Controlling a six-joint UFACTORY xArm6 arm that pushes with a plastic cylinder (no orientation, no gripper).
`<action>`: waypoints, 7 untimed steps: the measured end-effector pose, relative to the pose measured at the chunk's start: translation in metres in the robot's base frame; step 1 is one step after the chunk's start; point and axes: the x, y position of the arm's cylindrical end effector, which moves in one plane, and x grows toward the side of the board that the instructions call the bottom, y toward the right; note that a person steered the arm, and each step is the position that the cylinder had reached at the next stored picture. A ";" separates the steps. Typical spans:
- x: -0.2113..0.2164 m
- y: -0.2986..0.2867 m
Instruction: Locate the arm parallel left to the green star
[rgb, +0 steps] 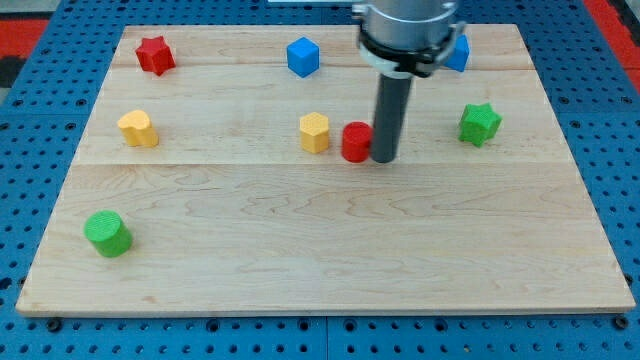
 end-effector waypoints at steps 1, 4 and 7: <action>-0.015 -0.021; -0.031 0.000; -0.031 0.023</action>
